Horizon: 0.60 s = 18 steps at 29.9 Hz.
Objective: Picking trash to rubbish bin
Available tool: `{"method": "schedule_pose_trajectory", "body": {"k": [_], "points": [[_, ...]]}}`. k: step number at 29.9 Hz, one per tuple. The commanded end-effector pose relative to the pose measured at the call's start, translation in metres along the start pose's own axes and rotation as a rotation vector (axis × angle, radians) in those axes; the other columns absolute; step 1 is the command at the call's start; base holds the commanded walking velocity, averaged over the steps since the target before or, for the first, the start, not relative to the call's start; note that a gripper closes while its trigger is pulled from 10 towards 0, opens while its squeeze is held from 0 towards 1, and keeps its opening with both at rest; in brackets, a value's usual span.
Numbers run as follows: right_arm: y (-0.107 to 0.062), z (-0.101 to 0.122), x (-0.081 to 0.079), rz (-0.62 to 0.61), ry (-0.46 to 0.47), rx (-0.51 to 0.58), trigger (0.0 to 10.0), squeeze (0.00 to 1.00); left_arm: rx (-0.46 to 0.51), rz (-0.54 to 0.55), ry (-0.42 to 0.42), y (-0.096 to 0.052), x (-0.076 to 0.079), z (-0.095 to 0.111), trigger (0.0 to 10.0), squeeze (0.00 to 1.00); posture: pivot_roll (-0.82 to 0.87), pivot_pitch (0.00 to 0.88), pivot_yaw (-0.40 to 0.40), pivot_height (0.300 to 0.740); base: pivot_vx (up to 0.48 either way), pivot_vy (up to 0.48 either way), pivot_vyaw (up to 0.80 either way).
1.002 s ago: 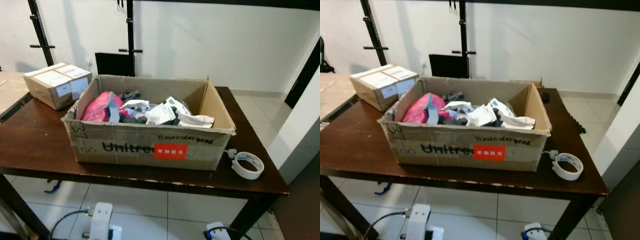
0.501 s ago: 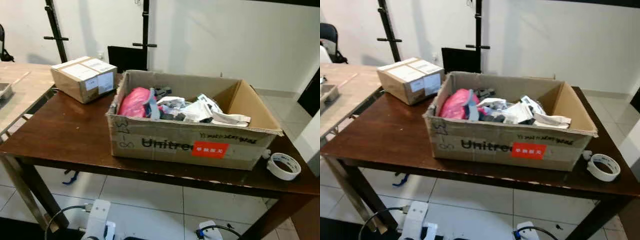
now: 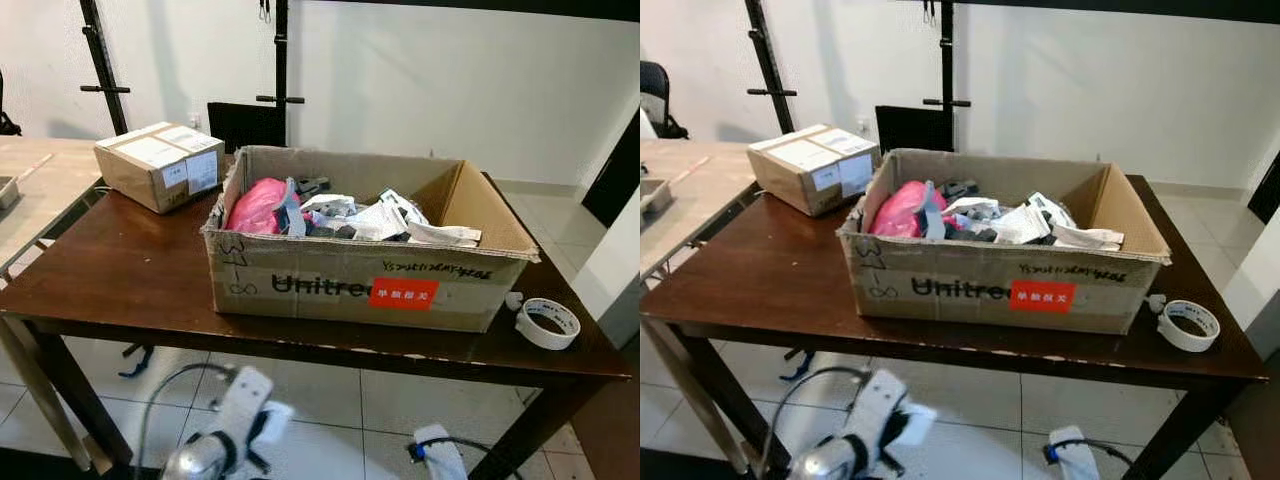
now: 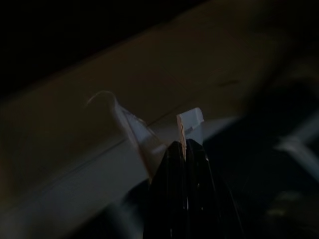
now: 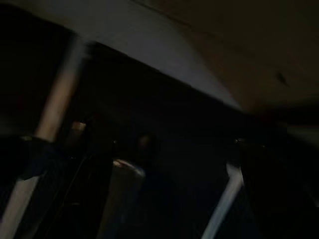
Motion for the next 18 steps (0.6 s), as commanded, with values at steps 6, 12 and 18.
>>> {"method": "schedule_pose_trajectory", "body": {"k": [6, 12, 18], "points": [[-0.019, 0.031, 0.009, 0.354, -0.298, -0.051, 10.0, 0.00, 0.071, -0.444, 0.002, -0.001, 0.020, 0.045, 10.0, 0.00, 0.00, 0.057, -0.011, 0.740, 0.000, 0.000, 0.00], [-0.059, 0.115, 0.046, 0.400, -0.332, 0.136, 10.0, 0.00, 0.272, -0.511, 0.005, -0.016, -0.004, 0.119, 10.0, 0.00, 0.00, 0.060, -0.008, 0.740, 0.000, 0.000, 0.00], [-0.103, 0.187, 0.058, 0.417, -0.376, 0.370, 10.0, 0.00, 0.527, -0.489, 0.062, -0.042, -0.037, 0.194, 10.0, 0.00, 0.00, 0.064, -0.014, 0.740, 0.000, 0.000, 0.00]]}}
Point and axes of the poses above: a point about 5 cm out from each wrist's last joint towards the gripper, its own y axis pointing out of the wrist towards the gripper, its own z axis along the axis of the wrist's last joint, x = y × z, the point moved 1 cm from there along y, pointing out of the wrist towards the gripper, and after that the axes turned 10 degrees about y, right-handed, at the moved point
